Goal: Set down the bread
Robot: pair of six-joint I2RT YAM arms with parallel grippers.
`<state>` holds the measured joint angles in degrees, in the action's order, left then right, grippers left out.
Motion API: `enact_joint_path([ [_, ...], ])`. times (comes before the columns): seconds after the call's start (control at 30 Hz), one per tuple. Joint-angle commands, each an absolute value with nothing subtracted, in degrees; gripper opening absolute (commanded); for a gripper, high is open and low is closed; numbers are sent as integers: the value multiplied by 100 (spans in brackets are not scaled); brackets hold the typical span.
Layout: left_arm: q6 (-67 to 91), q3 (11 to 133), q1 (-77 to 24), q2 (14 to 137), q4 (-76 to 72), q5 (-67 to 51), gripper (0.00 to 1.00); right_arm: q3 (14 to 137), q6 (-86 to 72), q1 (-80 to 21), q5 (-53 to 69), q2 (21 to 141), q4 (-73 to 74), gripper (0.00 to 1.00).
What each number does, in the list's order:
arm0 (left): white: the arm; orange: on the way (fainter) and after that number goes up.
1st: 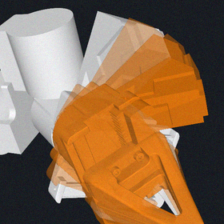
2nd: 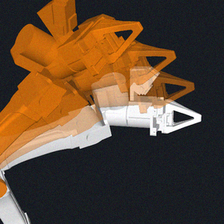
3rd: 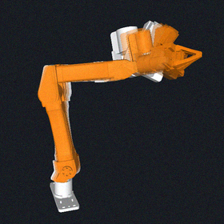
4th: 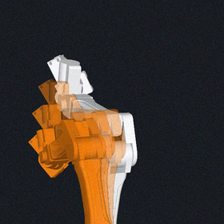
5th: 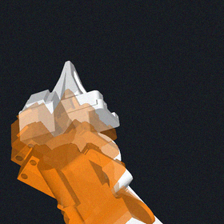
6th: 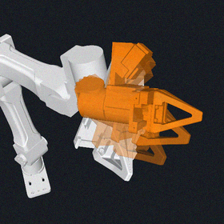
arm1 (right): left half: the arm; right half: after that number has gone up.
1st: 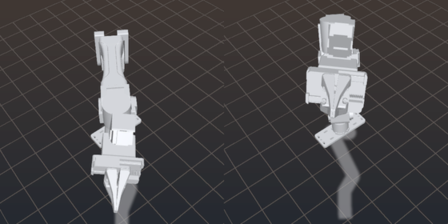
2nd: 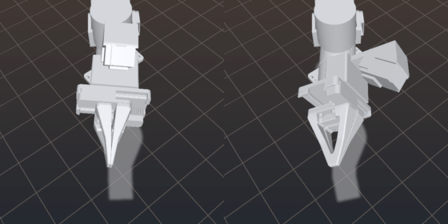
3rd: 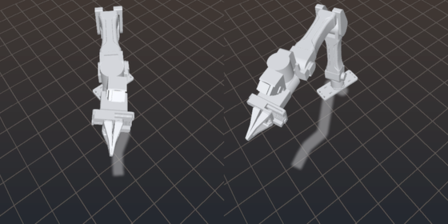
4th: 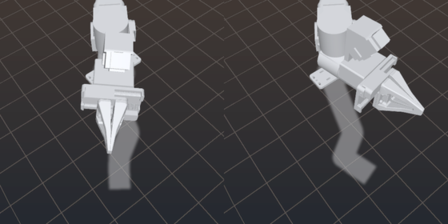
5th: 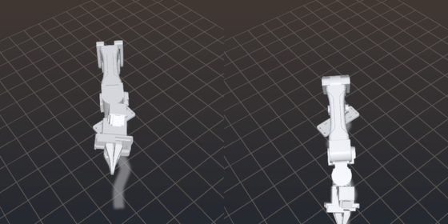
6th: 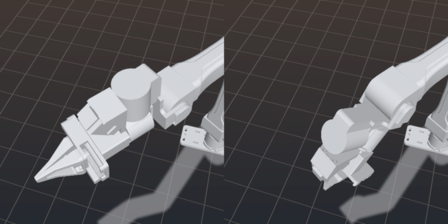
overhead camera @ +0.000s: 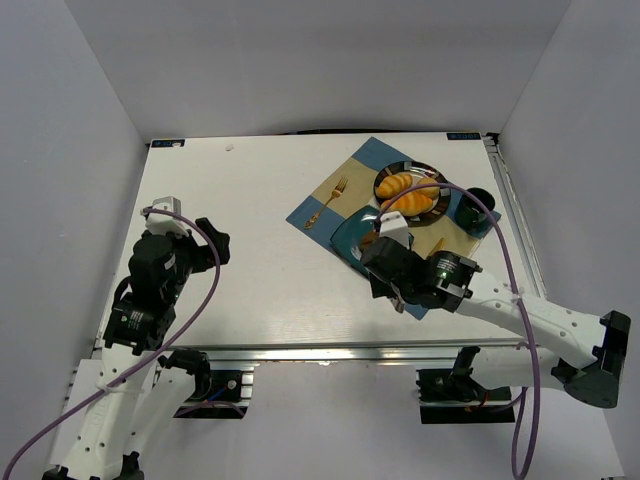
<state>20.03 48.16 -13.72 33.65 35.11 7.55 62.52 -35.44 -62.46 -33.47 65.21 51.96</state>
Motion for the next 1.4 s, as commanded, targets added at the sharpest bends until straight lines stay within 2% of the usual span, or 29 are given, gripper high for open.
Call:
enact_joint_path([
  [0.0, 2030, 4869, -1371, 3366, 3454, 686, 98, 6618, -3508, -6433, -3358, 6320, 5064, 52],
  [0.17, 2039, 4887, -1371, 3226, 3489, 747, 98, 6206, -2341, -6749, -2550, 6240, 3659, 51],
  [0.37, 2057, 4939, -1371, 3199, 3559, 721, 98, 5346, -1618, -6812, -2207, 6468, 1883, 50],
  [0.7, 2127, 4834, -1371, 3103, 3568, 659, 98, 4378, -739, -6812, -1933, 7618, -507, 51],
  [0.87, 2127, 4834, -1371, 3041, 3621, 721, 98, 4131, -677, -6794, -2013, 8111, -1115, 51],
  [1.17, 2118, 4878, -1371, 2953, 3718, 800, 98, 4008, -905, -6741, -2013, 8982, -1301, 54],
  [1.27, 2083, 4922, -1371, 2988, 3797, 800, 98, 3902, -932, -6750, -2082, 8991, -1406, 63],
  [1.37, 2109, 4878, -1371, 2962, 3718, 791, 98, 3981, -984, -6741, -2127, 8983, -1213, 68],
])
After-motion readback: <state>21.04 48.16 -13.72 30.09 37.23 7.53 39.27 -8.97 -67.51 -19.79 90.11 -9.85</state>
